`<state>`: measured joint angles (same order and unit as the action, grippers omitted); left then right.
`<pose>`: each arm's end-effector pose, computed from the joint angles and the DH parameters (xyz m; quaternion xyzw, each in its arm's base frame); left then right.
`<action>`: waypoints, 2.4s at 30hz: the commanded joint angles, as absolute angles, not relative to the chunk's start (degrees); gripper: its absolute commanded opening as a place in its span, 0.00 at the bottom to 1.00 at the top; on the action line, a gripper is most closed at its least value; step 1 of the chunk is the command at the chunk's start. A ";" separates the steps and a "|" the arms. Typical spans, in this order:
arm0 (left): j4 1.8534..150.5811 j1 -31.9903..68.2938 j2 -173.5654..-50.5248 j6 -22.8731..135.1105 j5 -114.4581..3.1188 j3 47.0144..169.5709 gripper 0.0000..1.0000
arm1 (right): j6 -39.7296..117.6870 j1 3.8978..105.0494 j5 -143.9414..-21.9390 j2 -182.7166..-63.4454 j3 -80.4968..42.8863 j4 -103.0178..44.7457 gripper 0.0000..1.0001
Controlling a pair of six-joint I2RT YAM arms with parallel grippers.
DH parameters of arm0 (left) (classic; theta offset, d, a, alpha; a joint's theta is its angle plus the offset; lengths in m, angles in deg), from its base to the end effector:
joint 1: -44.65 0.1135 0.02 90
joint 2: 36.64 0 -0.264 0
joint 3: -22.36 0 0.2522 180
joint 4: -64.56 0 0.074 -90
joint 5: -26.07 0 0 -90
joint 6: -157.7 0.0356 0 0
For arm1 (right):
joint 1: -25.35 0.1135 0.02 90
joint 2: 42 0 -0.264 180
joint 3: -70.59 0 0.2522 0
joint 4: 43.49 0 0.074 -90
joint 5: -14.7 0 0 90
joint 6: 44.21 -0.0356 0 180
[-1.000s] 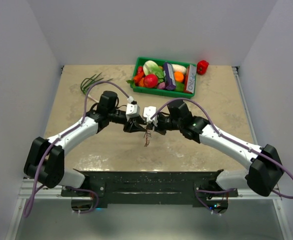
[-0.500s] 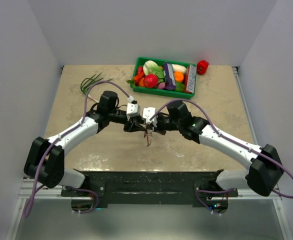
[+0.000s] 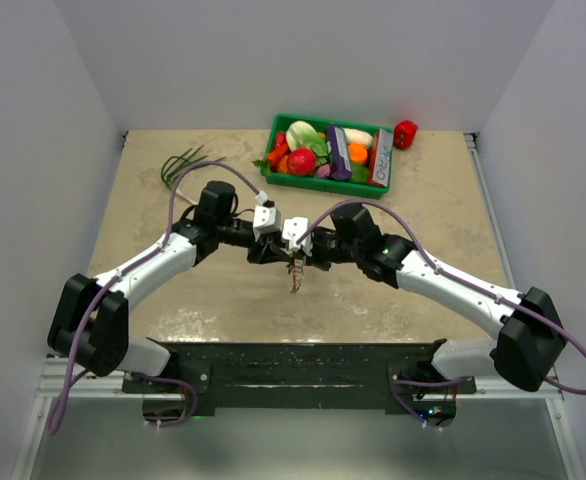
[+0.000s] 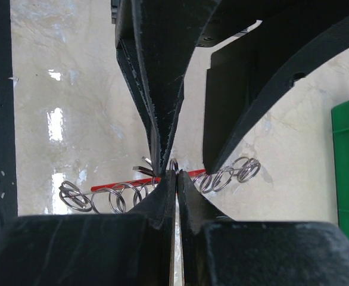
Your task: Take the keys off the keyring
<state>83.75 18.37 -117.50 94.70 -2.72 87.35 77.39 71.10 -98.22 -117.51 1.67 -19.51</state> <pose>0.2509 -0.1587 0.2528 0.5523 0.5773 -0.4492 0.3999 0.1969 0.2220 0.2858 -0.6088 0.6030 0.2311 0.4609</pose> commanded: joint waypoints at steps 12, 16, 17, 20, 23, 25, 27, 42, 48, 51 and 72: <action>81.66 18.20 -118.11 95.03 -2.06 88.60 0.00 | 78.14 71.67 -98.06 -116.88 0.32 -20.33 0.00; 81.22 18.20 -118.55 94.68 -1.27 88.42 0.00 | 78.22 71.75 -98.33 -116.71 0.23 -20.33 0.00; 80.61 18.20 -118.55 94.16 -1.00 88.16 0.00 | 78.14 71.75 -98.24 -116.62 0.23 -20.33 0.00; 79.38 18.20 -118.38 93.37 -0.56 87.72 0.00 | 77.52 71.67 -98.85 -115.74 -0.47 -19.89 0.28; 79.29 18.28 -118.29 93.19 0.23 87.54 0.00 | 76.29 70.53 -99.46 -114.34 -1.09 -19.89 0.44; 79.20 18.37 -117.94 93.10 1.19 87.63 0.00 | 74.80 68.43 -101.39 -113.11 -1.27 -19.89 0.49; 79.20 18.63 -117.76 93.10 2.51 87.54 0.00 | 72.96 66.58 -105.87 -112.23 -1.53 -19.71 0.52; 75.25 19.51 -115.48 91.52 7.96 86.92 0.00 | 76.46 57.60 -131.90 -109.50 -3.38 -9.78 0.51; 76.55 19.51 -116.62 90.28 8.49 91.49 0.00 | 76.99 57.43 -131.64 -109.94 -2.94 -9.25 0.46; 79.71 19.51 -116.97 91.69 8.93 93.42 0.00 | 76.65 56.99 -131.20 -110.03 -2.50 -9.95 0.45; 91.50 19.51 -116.27 96.79 16.40 100.02 0.00 | 76.82 56.11 -132.95 -111.79 -2.23 -9.34 0.43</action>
